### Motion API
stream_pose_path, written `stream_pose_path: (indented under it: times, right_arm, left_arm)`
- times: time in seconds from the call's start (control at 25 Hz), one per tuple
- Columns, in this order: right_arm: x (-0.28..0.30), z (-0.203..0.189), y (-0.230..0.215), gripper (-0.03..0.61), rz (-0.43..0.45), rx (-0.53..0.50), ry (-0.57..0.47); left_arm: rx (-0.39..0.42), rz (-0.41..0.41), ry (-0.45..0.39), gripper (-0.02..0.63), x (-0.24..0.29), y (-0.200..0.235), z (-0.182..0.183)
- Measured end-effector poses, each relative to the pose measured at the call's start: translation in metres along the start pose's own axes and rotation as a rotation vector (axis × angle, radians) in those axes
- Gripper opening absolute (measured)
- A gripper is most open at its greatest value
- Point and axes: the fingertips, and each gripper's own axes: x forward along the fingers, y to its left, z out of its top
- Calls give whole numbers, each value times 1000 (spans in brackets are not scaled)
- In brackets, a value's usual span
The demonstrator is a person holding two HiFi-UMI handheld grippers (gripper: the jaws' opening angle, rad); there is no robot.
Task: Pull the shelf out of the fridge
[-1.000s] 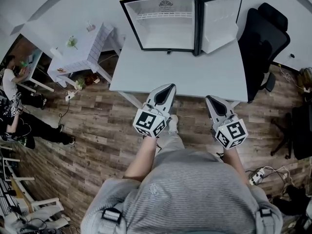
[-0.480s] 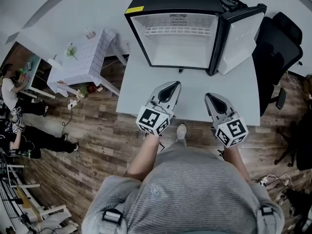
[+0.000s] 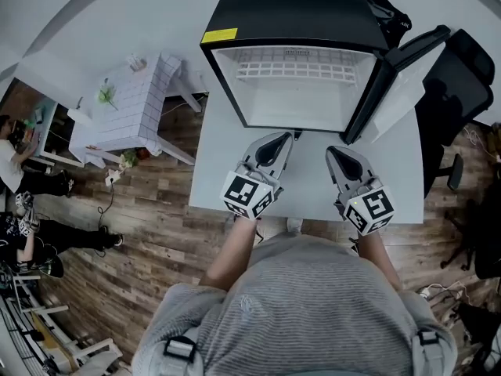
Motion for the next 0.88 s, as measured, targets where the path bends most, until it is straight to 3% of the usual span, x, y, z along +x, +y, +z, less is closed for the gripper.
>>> stream_pose_path:
  times: [0.48,0.88]
  right_arm:
    - [61,7,-49,14,-44,7,3]
    - [65,31,-69,14,0,-30,-38]
  left_arm:
    - [-47,-68,39,12,63,55,-14]
    - [-46,-34,6,12,86,57,-3]
